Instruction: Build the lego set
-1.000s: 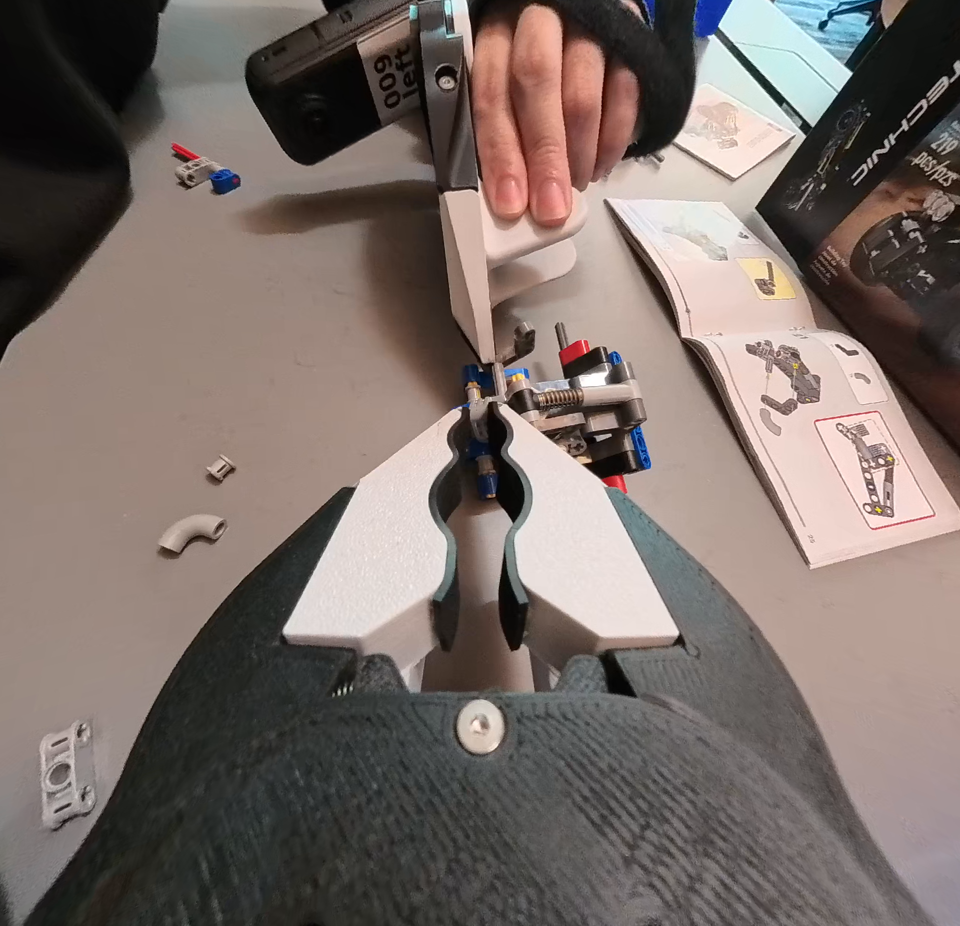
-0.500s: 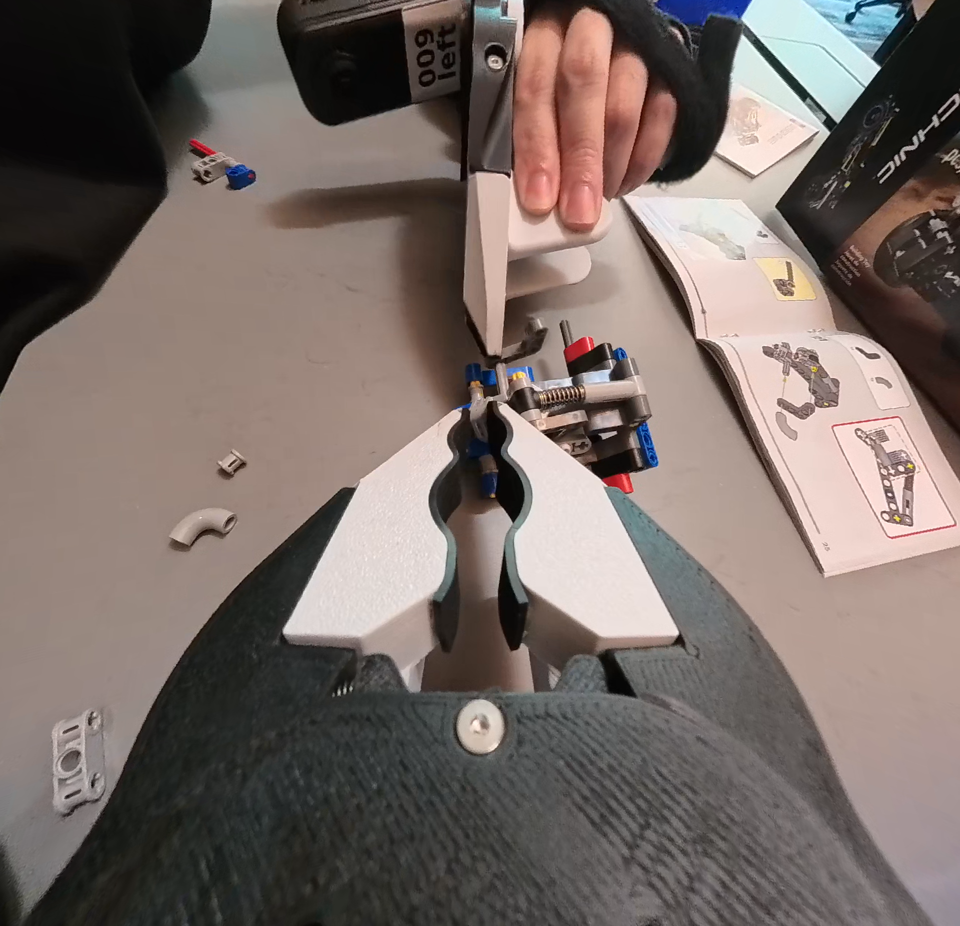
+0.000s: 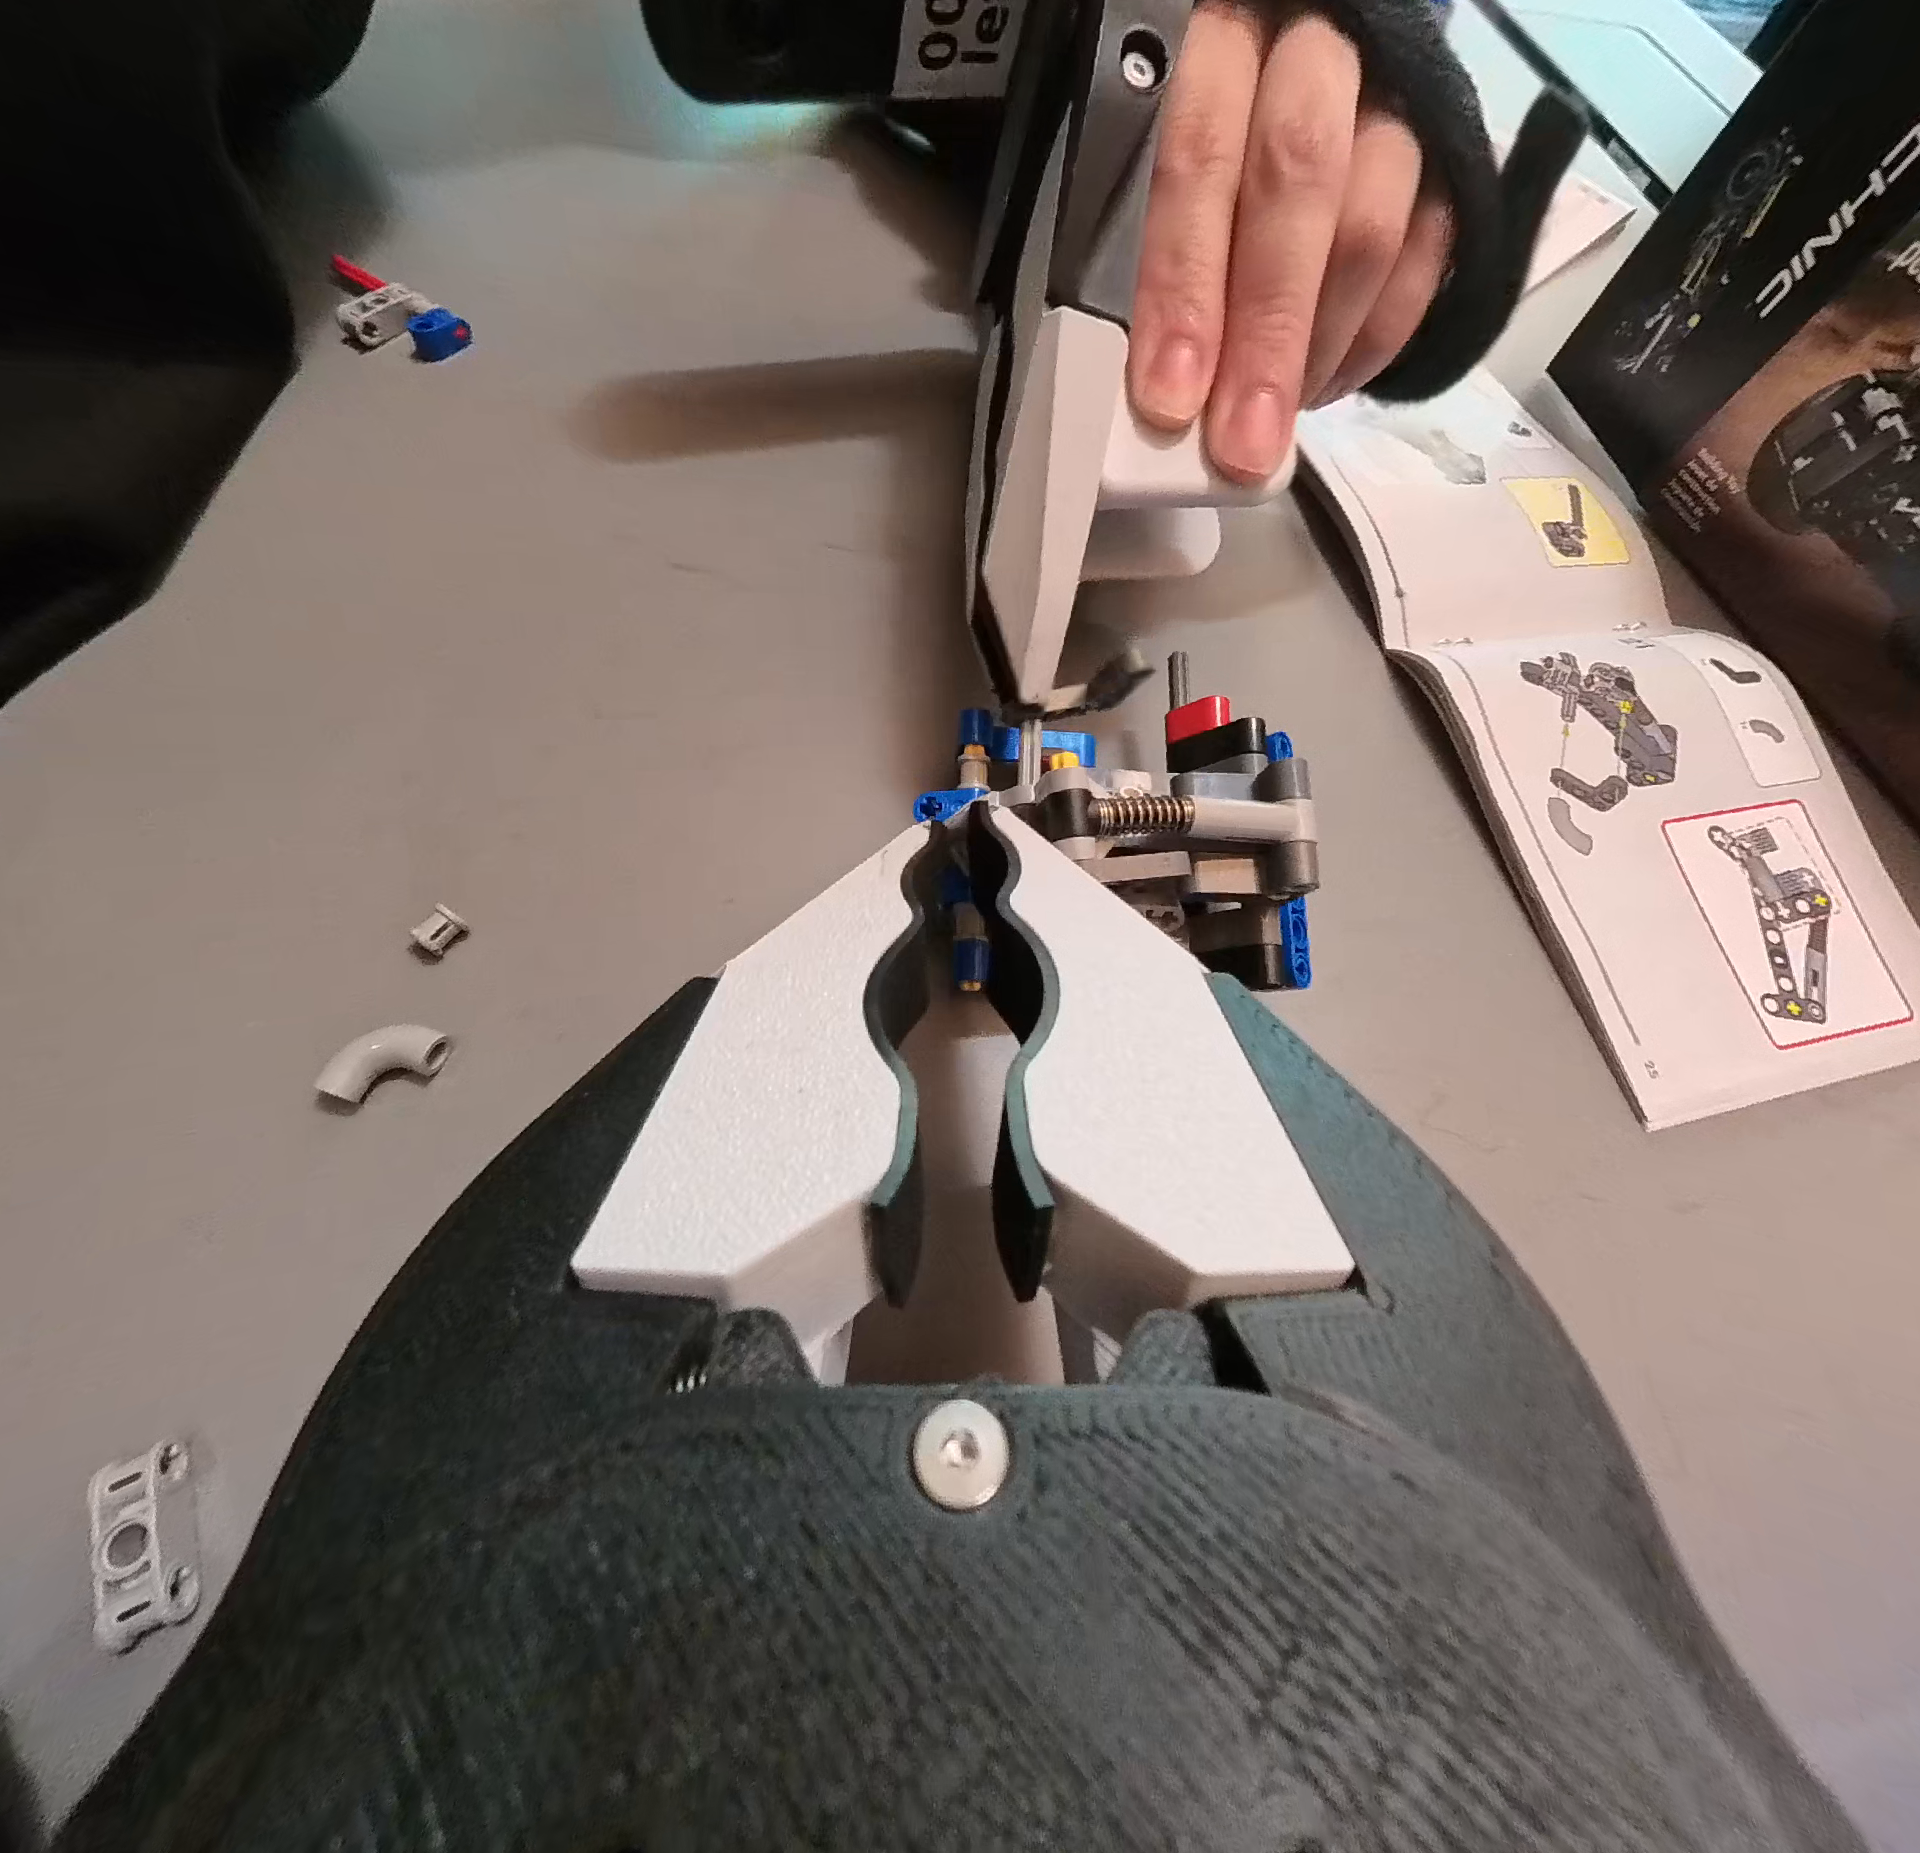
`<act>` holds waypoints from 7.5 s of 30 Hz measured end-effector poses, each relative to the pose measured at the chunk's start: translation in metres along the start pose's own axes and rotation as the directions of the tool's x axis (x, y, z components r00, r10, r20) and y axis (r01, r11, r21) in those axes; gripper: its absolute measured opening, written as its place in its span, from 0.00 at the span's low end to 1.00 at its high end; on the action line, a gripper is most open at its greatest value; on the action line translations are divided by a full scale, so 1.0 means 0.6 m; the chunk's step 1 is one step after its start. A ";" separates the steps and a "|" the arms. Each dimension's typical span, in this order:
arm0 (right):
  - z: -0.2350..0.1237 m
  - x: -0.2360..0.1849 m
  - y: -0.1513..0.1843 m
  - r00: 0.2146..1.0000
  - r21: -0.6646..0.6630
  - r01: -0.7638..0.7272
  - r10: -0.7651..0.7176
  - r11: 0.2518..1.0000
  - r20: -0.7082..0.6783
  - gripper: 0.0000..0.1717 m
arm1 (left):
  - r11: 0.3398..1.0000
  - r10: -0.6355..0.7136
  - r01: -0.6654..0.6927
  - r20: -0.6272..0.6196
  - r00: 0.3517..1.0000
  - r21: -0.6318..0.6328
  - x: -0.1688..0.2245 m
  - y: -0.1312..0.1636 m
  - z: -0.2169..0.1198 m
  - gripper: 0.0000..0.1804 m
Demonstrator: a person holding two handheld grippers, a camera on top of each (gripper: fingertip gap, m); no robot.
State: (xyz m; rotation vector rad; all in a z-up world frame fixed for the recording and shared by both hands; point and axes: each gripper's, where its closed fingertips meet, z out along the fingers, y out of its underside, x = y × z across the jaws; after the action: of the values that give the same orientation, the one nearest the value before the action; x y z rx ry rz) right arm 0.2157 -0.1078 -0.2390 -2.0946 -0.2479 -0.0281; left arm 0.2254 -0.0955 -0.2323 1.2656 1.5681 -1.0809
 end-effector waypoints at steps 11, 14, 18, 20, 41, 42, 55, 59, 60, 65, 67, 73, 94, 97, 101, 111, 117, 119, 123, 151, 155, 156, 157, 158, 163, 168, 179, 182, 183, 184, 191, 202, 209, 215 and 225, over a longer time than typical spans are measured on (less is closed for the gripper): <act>-0.012 0.017 -0.011 0.996 0.059 0.015 -0.009 0.998 -0.092 0.02 | 0.998 0.036 -0.035 0.016 0.999 -0.059 -0.005 0.019 0.007 0.02; -0.021 0.028 -0.019 0.991 0.101 0.001 0.012 0.995 -0.130 0.02 | 0.999 0.031 -0.030 0.012 0.999 -0.044 -0.008 0.014 0.012 0.02; -0.022 0.030 -0.018 0.990 0.100 -0.003 0.017 0.995 -0.138 0.02 | 0.998 0.031 -0.029 0.025 0.999 -0.062 -0.017 0.016 0.020 0.02; -0.025 0.032 -0.017 0.989 0.103 -0.035 0.049 0.994 -0.140 0.02 | 0.998 -0.010 0.012 0.028 1.000 -0.063 -0.018 0.016 0.019 0.02; -0.047 0.079 -0.005 0.783 0.271 -0.530 0.586 0.804 -0.207 0.02 | 0.930 -0.296 0.304 0.067 0.953 -0.206 -0.039 0.065 0.032 0.02; -0.047 0.081 -0.007 0.747 0.304 -0.573 0.638 0.761 -0.188 0.02 | 0.920 -0.326 0.333 0.066 0.943 -0.205 -0.040 0.068 0.031 0.02; -0.043 0.044 0.009 0.751 0.196 -0.536 0.570 0.821 -0.334 0.02 | 0.790 -0.573 0.541 -0.030 0.819 -0.289 -0.019 0.072 0.021 0.02; -0.042 0.015 0.002 0.834 0.039 -0.334 0.315 0.942 -0.453 0.08 | 0.682 -0.687 0.648 0.006 0.726 -0.340 -0.011 0.080 0.026 0.02; -0.046 0.013 0.001 0.837 0.004 -0.286 0.252 0.958 -0.486 0.09 | 0.653 -0.716 0.679 0.017 0.697 -0.335 -0.014 0.078 0.030 0.02; -0.085 0.029 0.010 0.781 -0.025 -0.220 0.161 0.975 -0.603 0.09 | 0.600 -0.758 0.712 0.024 0.651 -0.365 -0.025 0.071 0.044 0.02; -0.094 0.038 0.016 0.766 -0.018 -0.187 0.134 0.982 -0.628 0.15 | 0.640 -0.727 0.684 0.014 0.687 -0.349 -0.035 0.060 0.046 0.02; -0.076 0.046 0.027 0.793 -0.083 -0.047 -0.013 0.995 -0.609 0.18 | 0.680 -0.665 0.602 -0.008 0.747 -0.419 -0.022 0.064 0.060 0.02; -0.062 0.069 0.037 0.916 -0.046 -0.020 0.000 0.999 -0.401 0.10 | 0.669 -0.698 0.637 -0.029 0.716 -0.383 -0.013 0.058 0.071 0.02; -0.059 0.063 0.032 0.930 -0.008 -0.078 0.069 0.997 -0.362 0.09 | 0.678 -0.696 0.629 -0.055 0.716 -0.380 -0.008 0.053 0.069 0.02; -0.060 0.057 0.027 0.928 0.042 -0.195 0.198 0.980 -0.316 0.08 | 0.694 -0.686 0.618 -0.078 0.723 -0.370 -0.006 0.046 0.069 0.02; -0.065 0.065 0.022 0.869 0.128 -0.366 0.388 0.922 -0.308 0.07 | 0.680 -0.708 0.648 -0.074 0.703 -0.344 0.001 0.045 0.073 0.02; -0.061 0.061 0.024 0.883 0.077 -0.278 0.287 0.957 -0.371 0.08 | 0.675 -0.711 0.653 -0.065 0.700 -0.344 0.000 0.045 0.074 0.02; -0.063 0.061 0.027 0.883 0.058 -0.248 0.251 0.967 -0.396 0.08 | 0.674 -0.710 0.653 -0.060 0.702 -0.344 -0.001 0.046 0.074 0.02; -0.063 0.059 0.028 0.888 0.029 -0.191 0.185 0.981 -0.420 0.04 | 0.675 -0.710 0.652 -0.063 0.701 -0.345 0.001 0.044 0.075 0.02; -0.102 0.099 0.065 0.608 -0.660 0.339 -0.691 0.670 -0.390 0.08 | 0.652 -0.715 0.655 -0.022 0.699 -0.382 0.003 0.056 0.081 0.02; -0.089 0.099 0.065 0.580 -0.692 0.374 -0.738 0.617 -0.344 0.08 | 0.648 -0.717 0.656 -0.018 0.697 -0.387 0.004 0.061 0.078 0.02; -0.086 0.099 0.064 0.574 -0.694 0.384 -0.746 0.610 -0.338 0.08 | 0.646 -0.718 0.656 -0.016 0.696 -0.391 0.005 0.063 0.077 0.02; -0.085 0.100 0.064 0.567 -0.699 0.385 -0.752 0.602 -0.335 0.08 | 0.645 -0.717 0.654 -0.015 0.697 -0.394 0.006 0.065 0.076 0.02; -0.084 0.100 0.064 0.566 -0.702 0.387 -0.755 0.598 -0.331 0.08 | 0.645 -0.717 0.655 -0.014 0.697 -0.394 0.006 0.065 0.075 0.01; -0.077 0.097 0.062 0.569 -0.703 0.393 -0.757 0.593 -0.321 0.04 | 0.646 -0.714 0.652 -0.012 0.700 -0.397 0.007 0.067 0.075 0.02; -0.066 0.088 0.053 0.581 -0.700 0.398 -0.753 0.593 -0.308 0.03 | 0.649 -0.703 0.644 0.004 0.711 -0.404 0.004 0.065 0.071 0.02; -0.058 0.024 0.037 0.706 -0.621 0.313 -0.613 0.719 -0.355 0.03 | 0.777 -0.508 0.491 0.067 0.859 -0.395 0.018 0.022 0.063 0.02; -0.061 0.007 0.040 0.748 -0.582 0.259 -0.542 0.771 -0.384 0.03 | 0.808 -0.453 0.455 0.097 0.886 -0.374 0.008 0.010 0.064 0.02; -0.061 0.002 0.040 0.761 -0.565 0.245 -0.518 0.788 -0.391 0.03 | 0.810 -0.456 0.461 0.105 0.884 -0.362 0.006 0.005 0.065 0.02; -0.062 -0.002 0.040 0.774 -0.548 0.230 -0.493 0.804 -0.398 0.03 | 0.813 -0.460 0.468 0.109 0.881 -0.347 0.005 -0.001 0.065 0.02; -0.065 -0.009 0.034 0.836 -0.357 0.106 -0.278 0.928 -0.474 0.02 | 0.816 -0.480 0.486 0.102 0.871 -0.312 0.007 -0.010 0.068 0.02; -0.066 0.002 0.027 0.841 -0.248 0.076 -0.196 0.966 -0.504 0.02 | 0.811 -0.501 0.502 0.086 0.861 -0.301 0.012 -0.011 0.071 0.02; -0.062 0.013 0.035 0.797 -0.317 0.133 -0.291 0.939 -0.528 0.08 | 0.800 -0.514 0.516 0.092 0.853 -0.307 0.013 -0.006 0.070 0.02; -0.061 0.025 0.035 0.746 -0.368 0.177 -0.369 0.913 -0.554 0.10 | 0.796 -0.517 0.518 0.094 0.851 -0.313 0.014 -0.004 0.070 0.02; -0.079 0.047 0.024 0.626 -0.469 0.235 -0.502 0.851 -0.597 0.11 | 0.786 -0.523 0.523 0.095 0.847 -0.330 0.017 0.002 0.070 0.02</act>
State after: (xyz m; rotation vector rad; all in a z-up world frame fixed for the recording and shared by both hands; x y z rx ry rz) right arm 0.2495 -0.1507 -0.2235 -2.1669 -0.2137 -1.2046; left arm 0.2289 -0.1328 -0.2541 0.5967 2.0740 -1.0618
